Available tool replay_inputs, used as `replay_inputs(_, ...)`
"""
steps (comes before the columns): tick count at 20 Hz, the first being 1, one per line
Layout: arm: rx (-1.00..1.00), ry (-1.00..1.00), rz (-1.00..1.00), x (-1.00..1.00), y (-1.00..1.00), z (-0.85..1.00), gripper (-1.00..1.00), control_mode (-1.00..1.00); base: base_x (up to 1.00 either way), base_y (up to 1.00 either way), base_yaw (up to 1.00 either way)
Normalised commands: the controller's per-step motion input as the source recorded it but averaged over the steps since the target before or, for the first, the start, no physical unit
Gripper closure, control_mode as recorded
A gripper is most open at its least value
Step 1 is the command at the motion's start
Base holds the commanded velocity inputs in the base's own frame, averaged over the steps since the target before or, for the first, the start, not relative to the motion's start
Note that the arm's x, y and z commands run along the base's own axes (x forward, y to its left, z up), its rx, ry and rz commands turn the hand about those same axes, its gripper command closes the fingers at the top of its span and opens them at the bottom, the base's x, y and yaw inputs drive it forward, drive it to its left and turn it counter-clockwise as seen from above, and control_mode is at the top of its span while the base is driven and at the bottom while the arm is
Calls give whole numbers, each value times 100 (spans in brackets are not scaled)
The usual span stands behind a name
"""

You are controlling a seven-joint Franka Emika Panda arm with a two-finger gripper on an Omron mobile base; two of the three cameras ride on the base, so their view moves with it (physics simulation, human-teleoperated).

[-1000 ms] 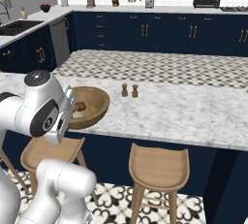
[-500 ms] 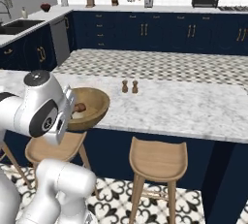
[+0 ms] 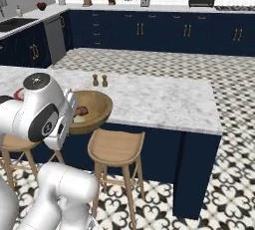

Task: Pick the chicken drumstick and garlic from their plates and place them in the bowl. Then put the bowl in the fridge.

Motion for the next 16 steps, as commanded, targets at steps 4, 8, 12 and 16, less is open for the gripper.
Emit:
replay_inputs(4,0,0,0,0,0,0,100,100,-28,-100,0)
replay_inputs(8,0,0,0,0,0,0,100,100,-3,-100,0)
replay_inputs(12,0,0,0,0,0,0,100,100,0,-100,-2)
replay_inputs(16,0,0,0,0,0,0,100,100,5,-100,-4)
